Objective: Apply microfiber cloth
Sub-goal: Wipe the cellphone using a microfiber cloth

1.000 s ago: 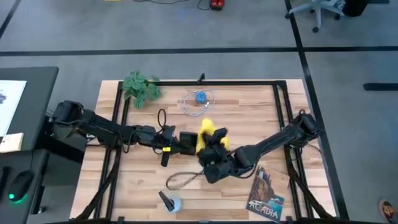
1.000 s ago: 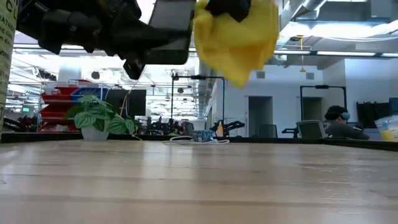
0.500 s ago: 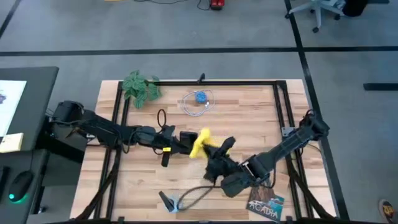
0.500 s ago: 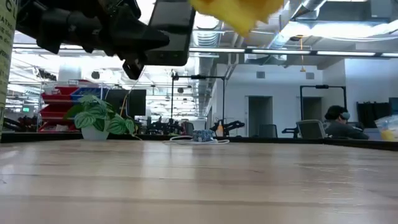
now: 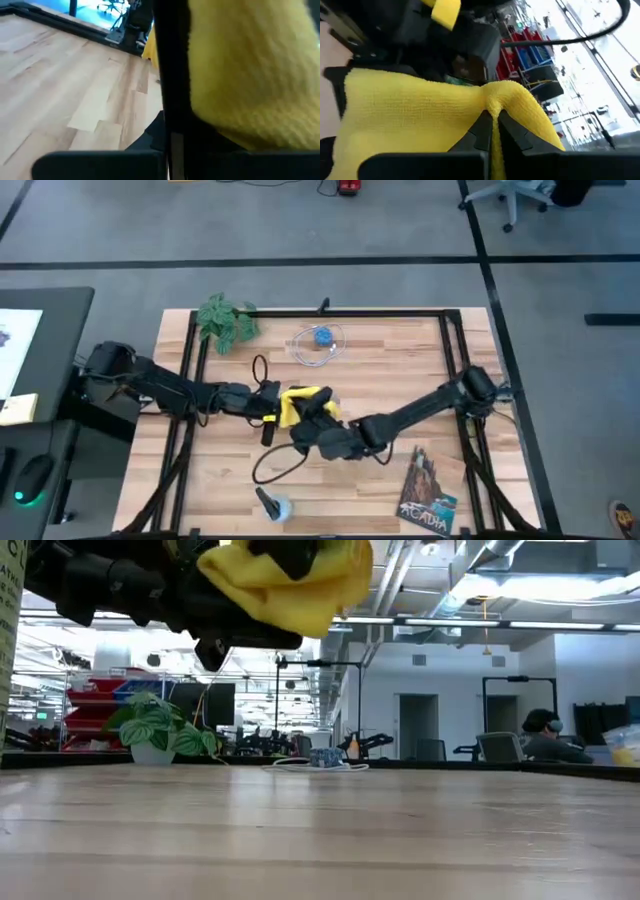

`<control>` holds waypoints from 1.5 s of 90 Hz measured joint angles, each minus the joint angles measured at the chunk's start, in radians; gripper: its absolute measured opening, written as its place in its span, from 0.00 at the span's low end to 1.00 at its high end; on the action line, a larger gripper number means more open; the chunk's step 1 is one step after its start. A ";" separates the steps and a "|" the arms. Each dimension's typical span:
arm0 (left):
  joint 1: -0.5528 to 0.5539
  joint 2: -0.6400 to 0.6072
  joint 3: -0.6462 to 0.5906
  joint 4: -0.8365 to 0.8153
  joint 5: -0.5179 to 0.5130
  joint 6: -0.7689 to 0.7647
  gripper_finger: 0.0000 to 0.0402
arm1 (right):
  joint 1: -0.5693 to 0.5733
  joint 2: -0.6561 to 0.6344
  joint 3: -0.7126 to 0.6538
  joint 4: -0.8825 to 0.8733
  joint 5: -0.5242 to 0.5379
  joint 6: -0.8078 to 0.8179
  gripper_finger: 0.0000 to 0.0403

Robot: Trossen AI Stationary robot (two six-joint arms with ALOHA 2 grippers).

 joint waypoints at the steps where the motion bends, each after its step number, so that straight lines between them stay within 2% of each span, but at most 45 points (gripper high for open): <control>1: 0.000 0.000 0.000 0.000 0.002 0.000 0.03 | 0.002 -0.002 0.000 -0.005 0.007 0.000 0.00; 13: -0.002 0.000 0.000 0.000 0.011 0.012 0.03 | 0.036 -0.035 0.000 -0.115 0.104 0.012 0.00; 30: -0.009 -0.001 0.001 0.010 0.057 0.044 0.03 | 0.083 -0.094 -0.002 -0.385 0.378 0.196 0.00; 36: -0.010 -0.001 0.002 0.013 0.059 0.047 0.03 | 0.095 -0.127 -0.002 -0.436 0.434 0.274 0.00; 42: -0.006 -0.001 0.002 0.004 0.040 0.046 0.03 | 0.119 -0.160 -0.002 -0.419 0.442 0.326 0.00; 46: -0.006 -0.001 0.002 0.003 0.032 0.045 0.03 | 0.135 -0.177 -0.002 -0.387 0.428 0.347 0.00; 51: -0.007 -0.001 0.002 0.006 0.033 0.044 0.03 | 0.152 -0.186 -0.002 -0.328 0.354 0.346 0.00; 65: -0.006 -0.001 0.002 0.008 0.017 0.037 0.03 | 0.154 -0.172 -0.002 -0.149 -0.017 0.268 0.00; 72: -0.006 -0.001 0.002 0.026 0.016 0.037 0.03 | 0.124 -0.146 -0.001 -0.124 -0.119 0.259 0.00; 86: -0.014 0.000 0.002 0.032 0.003 0.025 0.03 | 0.039 -0.086 -0.002 -0.139 -0.154 0.249 0.00; 104: -0.024 0.000 0.001 0.023 -0.011 0.017 0.03 | -0.021 -0.080 -0.001 -0.123 -0.155 0.139 0.00; 112: -0.024 0.000 0.001 0.020 -0.022 0.007 0.03 | -0.028 -0.080 -0.002 -0.082 -0.108 0.082 0.00; 125: -0.024 0.000 0.001 0.026 0.006 0.017 0.03 | -0.020 -0.086 -0.001 -0.112 -0.166 0.071 0.00; 135: -0.025 0.001 0.000 0.008 0.003 0.016 0.03 | -0.017 -0.083 0.000 -0.164 -0.132 0.071 0.00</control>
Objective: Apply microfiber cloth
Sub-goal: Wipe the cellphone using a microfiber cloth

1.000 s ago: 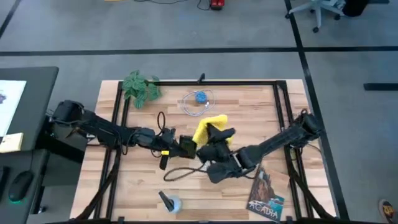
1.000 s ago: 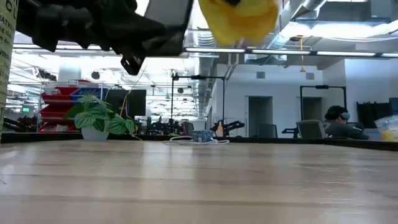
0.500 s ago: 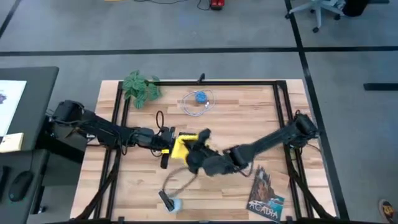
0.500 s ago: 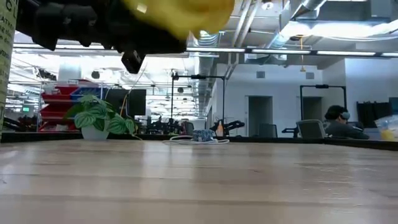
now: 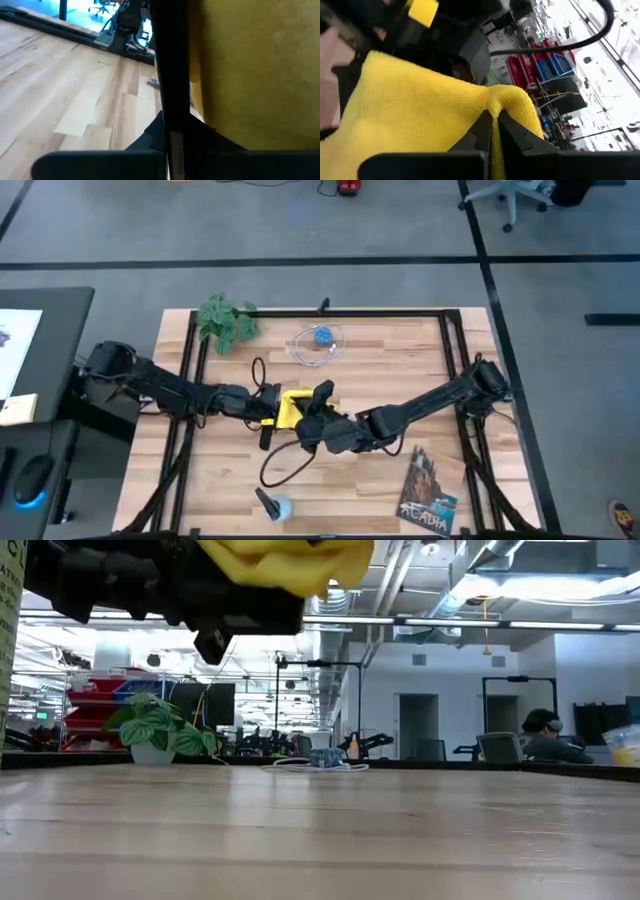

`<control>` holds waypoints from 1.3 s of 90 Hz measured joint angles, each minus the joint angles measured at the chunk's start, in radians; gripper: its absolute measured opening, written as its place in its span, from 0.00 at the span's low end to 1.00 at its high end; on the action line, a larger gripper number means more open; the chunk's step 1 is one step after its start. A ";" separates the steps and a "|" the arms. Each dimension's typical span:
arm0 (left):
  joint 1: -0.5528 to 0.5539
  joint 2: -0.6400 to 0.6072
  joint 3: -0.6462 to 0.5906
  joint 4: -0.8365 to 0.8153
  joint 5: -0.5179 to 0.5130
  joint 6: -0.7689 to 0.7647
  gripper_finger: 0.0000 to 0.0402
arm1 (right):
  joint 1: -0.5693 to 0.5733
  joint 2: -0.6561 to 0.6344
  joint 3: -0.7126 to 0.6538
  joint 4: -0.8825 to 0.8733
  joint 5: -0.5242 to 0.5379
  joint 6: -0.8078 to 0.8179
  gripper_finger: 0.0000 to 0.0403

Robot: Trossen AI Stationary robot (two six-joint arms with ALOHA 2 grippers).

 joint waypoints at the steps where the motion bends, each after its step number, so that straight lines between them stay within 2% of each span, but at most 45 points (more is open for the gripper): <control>1: 0.000 0.000 0.000 -0.001 0.000 0.000 0.03 | 0.001 0.001 0.000 0.000 0.012 0.000 0.00; 11: 0.000 0.000 0.000 -0.014 -0.008 -0.007 0.03 | 0.007 -0.013 -0.002 0.000 0.185 -0.041 0.00; 19: -0.007 -0.001 0.002 -0.029 0.032 0.029 0.03 | 0.012 -0.057 -0.002 -0.004 0.327 -0.078 0.00; 27: -0.004 -0.003 0.002 -0.052 0.019 0.036 0.03 | 0.035 -0.099 -0.002 -0.039 0.407 -0.057 0.00; 34: -0.003 -0.002 0.002 -0.074 -0.003 0.030 0.03 | 0.078 -0.129 -0.002 -0.134 0.403 0.046 0.00; 44: -0.005 -0.002 0.002 -0.062 -0.001 0.029 0.03 | 0.130 -0.168 -0.002 -0.381 0.287 0.319 0.00; 57: -0.002 -0.002 0.002 -0.064 -0.019 0.022 0.03 | 0.149 -0.168 -0.004 -0.803 0.024 0.848 0.00; 66: -0.003 -0.002 0.002 -0.064 -0.014 0.022 0.03 | 0.143 -0.136 -0.044 -0.890 -0.145 1.063 0.00; 71: -0.003 -0.002 0.002 -0.057 -0.017 0.021 0.03 | 0.140 -0.111 -0.069 -0.861 -0.213 1.095 0.00; 79: -0.002 -0.002 0.002 -0.044 -0.019 0.019 0.03 | 0.135 -0.076 -0.122 -0.721 -0.302 1.079 0.00; 97: -0.002 -0.002 0.002 -0.036 0.003 0.018 0.03 | 0.094 -0.047 -0.248 -0.372 -0.424 1.025 0.00; 107: -0.002 -0.002 0.002 -0.036 0.028 0.010 0.03 | 0.056 -0.046 -0.292 -0.381 -0.447 1.010 0.05; 117: -0.002 -0.002 0.002 -0.037 0.049 0.007 0.03 | 0.024 -0.046 -0.300 -0.412 -0.508 0.989 0.20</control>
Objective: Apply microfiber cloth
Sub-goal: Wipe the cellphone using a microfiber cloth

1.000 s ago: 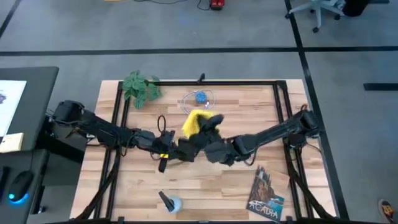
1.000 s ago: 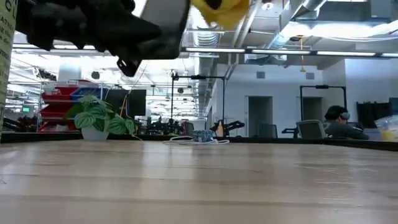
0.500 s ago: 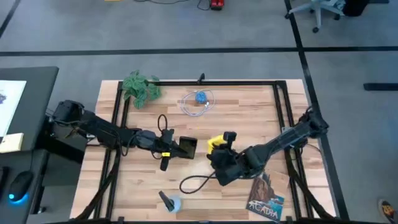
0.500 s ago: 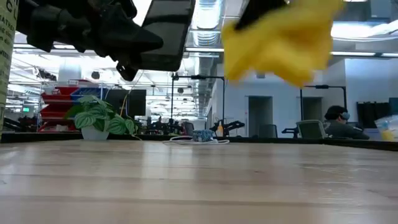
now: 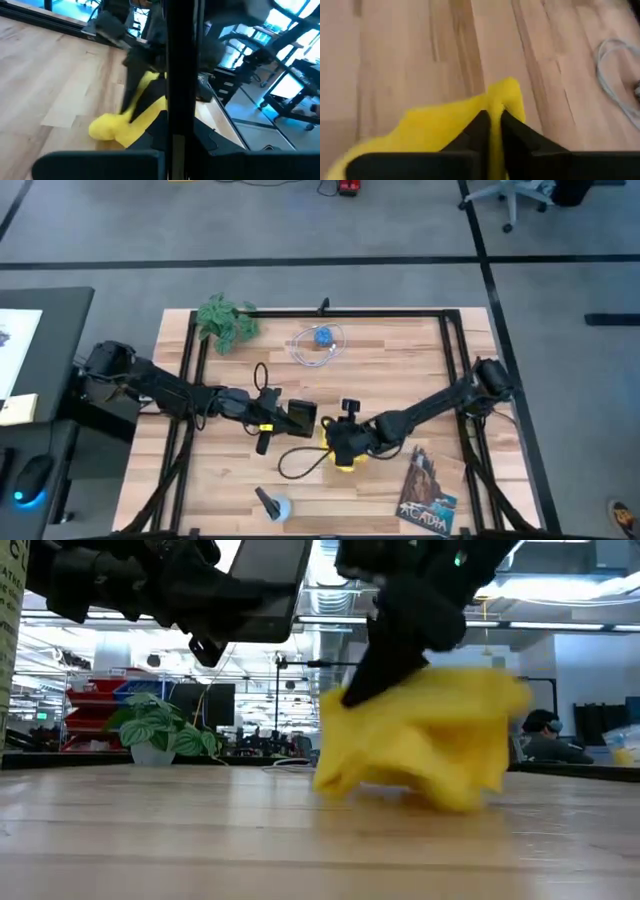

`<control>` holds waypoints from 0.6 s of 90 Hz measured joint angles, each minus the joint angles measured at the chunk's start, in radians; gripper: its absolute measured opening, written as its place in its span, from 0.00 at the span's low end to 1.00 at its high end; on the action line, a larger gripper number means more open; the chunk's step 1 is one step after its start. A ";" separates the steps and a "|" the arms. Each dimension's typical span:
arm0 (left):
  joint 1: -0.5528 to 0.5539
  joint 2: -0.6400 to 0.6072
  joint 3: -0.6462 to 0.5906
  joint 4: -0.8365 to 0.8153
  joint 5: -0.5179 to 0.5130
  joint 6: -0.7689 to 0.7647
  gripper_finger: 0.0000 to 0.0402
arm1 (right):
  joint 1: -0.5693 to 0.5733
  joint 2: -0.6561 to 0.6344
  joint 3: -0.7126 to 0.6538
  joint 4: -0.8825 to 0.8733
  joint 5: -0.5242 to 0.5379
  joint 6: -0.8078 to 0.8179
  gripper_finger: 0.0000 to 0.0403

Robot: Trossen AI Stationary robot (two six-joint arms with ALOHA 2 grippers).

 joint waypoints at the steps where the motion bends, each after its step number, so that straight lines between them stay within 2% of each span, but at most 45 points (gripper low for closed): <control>1: 0.000 0.000 0.000 0.000 0.003 0.000 0.03 | -0.003 0.000 0.000 -0.001 -0.006 -0.005 0.22; 7: 0.000 0.000 0.000 -0.005 0.009 0.000 0.03 | -0.008 0.000 0.012 -0.006 -0.049 -0.071 0.34; 16: 0.000 0.000 0.000 -0.013 0.039 -0.004 0.03 | 0.007 0.000 0.056 -0.028 -0.076 -0.275 0.54; 22: 0.001 0.000 0.000 -0.022 0.082 -0.013 0.03 | 0.036 0.000 0.103 -0.103 -0.039 -0.457 0.64; 26: 0.001 0.000 0.000 -0.034 0.121 -0.019 0.03 | 0.058 0.000 0.145 -0.159 0.029 -0.556 0.68; 36: 0.010 0.000 0.000 -0.064 0.272 -0.029 0.03 | 0.117 -0.002 0.252 -0.274 0.287 -0.780 0.73; 41: 0.021 0.000 0.000 -0.082 0.361 -0.056 0.03 | 0.138 -0.002 0.294 -0.290 0.380 -0.929 0.73; 46: 0.033 0.000 0.000 -0.096 0.442 -0.082 0.03 | 0.151 -0.002 0.330 -0.283 0.419 -1.087 0.73; 54: 0.049 0.000 0.006 -0.133 0.545 -0.091 0.03 | 0.157 -0.002 0.368 -0.218 0.427 -1.306 0.73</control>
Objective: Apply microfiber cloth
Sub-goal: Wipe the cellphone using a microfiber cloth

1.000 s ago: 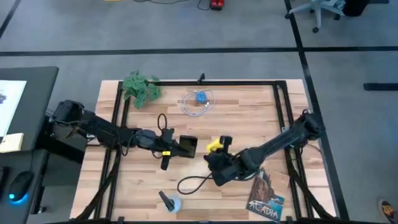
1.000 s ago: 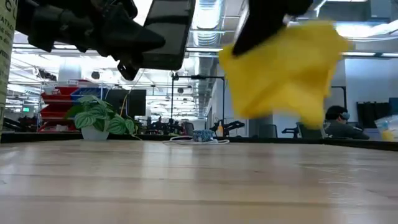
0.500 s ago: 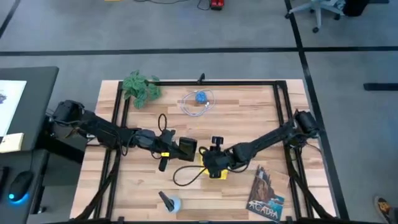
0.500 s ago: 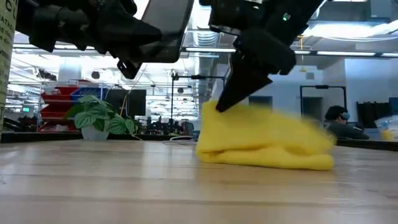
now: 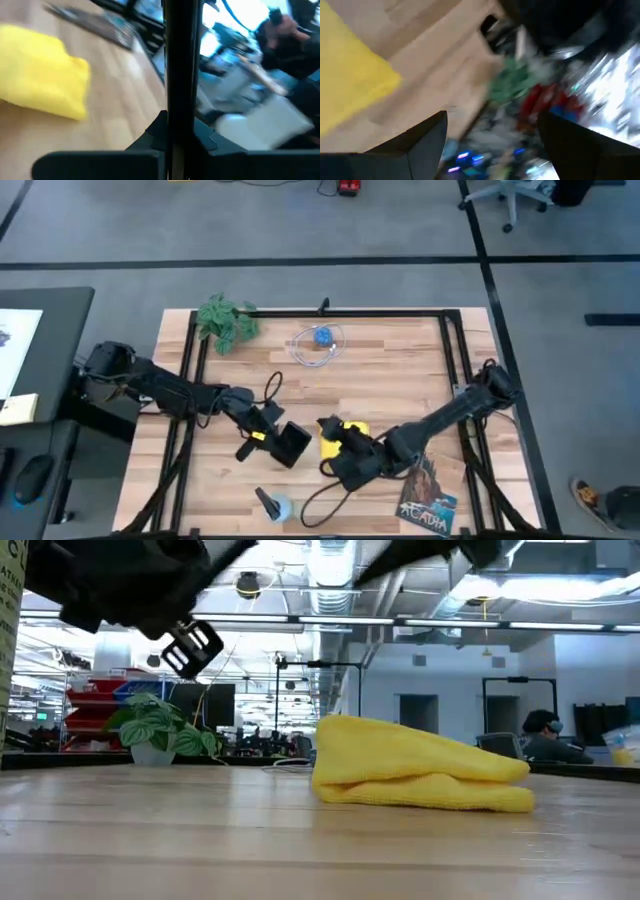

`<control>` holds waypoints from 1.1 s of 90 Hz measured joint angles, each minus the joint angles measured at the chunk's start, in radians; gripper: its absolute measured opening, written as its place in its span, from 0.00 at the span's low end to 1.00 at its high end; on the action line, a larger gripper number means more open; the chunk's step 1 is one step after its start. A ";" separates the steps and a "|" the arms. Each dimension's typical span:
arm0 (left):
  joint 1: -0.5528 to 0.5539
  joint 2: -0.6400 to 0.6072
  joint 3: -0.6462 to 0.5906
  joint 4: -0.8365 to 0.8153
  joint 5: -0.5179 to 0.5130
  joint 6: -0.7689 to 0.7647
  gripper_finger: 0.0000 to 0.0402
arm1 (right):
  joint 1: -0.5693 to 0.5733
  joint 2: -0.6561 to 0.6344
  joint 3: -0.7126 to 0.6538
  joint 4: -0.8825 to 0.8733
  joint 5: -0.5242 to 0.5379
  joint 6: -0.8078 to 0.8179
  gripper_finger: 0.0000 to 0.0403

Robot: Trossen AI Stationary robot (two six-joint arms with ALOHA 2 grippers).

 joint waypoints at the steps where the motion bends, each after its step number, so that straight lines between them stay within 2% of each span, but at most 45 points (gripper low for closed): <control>1: 0.001 0.000 0.002 -0.008 0.009 0.000 0.03 | 0.000 0.000 0.003 0.011 0.000 -0.027 0.73; 15: 0.010 0.000 0.048 -0.129 0.035 0.034 0.03 | -0.022 0.000 0.009 0.206 -0.017 -0.351 0.73; 27: 0.011 0.000 0.080 -0.185 0.035 0.066 0.03 | -0.046 0.000 0.011 0.257 -0.128 -0.500 0.73; 60: 0.062 0.000 0.102 -0.244 0.063 0.084 0.03 | -0.066 0.001 0.011 0.187 -0.319 -0.551 0.73; 81: 0.089 0.000 0.102 -0.249 0.087 0.083 0.03 | -0.131 0.061 0.009 0.187 -0.388 -0.631 0.70; 99: 0.091 0.001 0.102 -0.291 0.082 0.081 0.03 | -0.157 0.101 0.009 0.218 -0.396 -0.670 0.65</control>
